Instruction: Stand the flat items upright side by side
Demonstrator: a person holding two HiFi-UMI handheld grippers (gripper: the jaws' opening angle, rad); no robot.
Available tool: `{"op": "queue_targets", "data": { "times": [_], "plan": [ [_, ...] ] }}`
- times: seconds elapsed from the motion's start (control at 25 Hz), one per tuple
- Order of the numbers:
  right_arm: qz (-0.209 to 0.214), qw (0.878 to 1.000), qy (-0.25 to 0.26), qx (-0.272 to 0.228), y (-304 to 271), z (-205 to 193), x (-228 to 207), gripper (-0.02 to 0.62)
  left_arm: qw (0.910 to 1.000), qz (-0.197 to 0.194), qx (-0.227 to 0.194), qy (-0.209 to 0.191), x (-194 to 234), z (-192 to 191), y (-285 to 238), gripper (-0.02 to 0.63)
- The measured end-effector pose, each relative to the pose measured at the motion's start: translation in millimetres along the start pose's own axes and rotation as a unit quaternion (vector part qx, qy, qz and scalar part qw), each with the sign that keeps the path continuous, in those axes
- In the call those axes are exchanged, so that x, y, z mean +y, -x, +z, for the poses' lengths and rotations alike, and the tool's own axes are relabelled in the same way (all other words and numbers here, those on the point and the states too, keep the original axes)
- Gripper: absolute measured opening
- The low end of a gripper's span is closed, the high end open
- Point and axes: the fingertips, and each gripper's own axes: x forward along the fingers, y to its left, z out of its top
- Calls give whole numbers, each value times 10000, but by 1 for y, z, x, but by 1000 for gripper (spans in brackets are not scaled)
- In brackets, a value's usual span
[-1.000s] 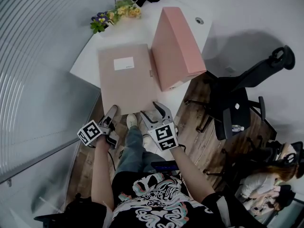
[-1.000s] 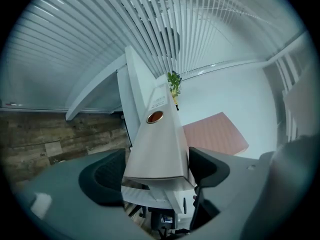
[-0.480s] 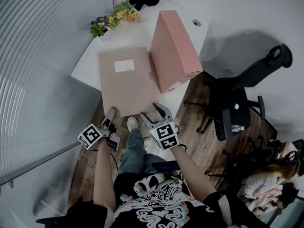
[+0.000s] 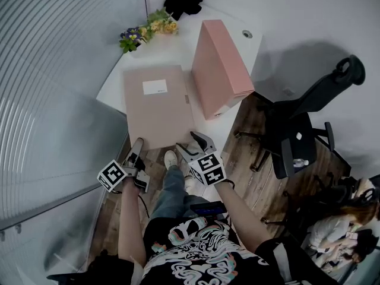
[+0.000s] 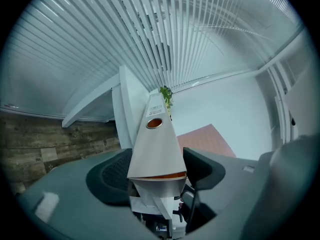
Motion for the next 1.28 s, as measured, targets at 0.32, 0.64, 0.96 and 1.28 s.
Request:
{"op": "queue_targets", "data": {
  "times": [0.32,0.64,0.96,1.28],
  "plan": [
    [169,9981,-593,-8,-3,5,7,253,9998,-84,-141,-150,-21,19,10,291],
    [260,9936,-1097,39,-2,7,4,255,9987,-336,-156,-341,-46,28,8,284],
    [320,9857,-1652,19,4,6,3,257,9986,-201,-183,-451,-61,25,19,282],
    [235,9846,-1733,22,9,6,-4,261,9977,-265,-180,-593,-78,21,18,284]
  ]
}}
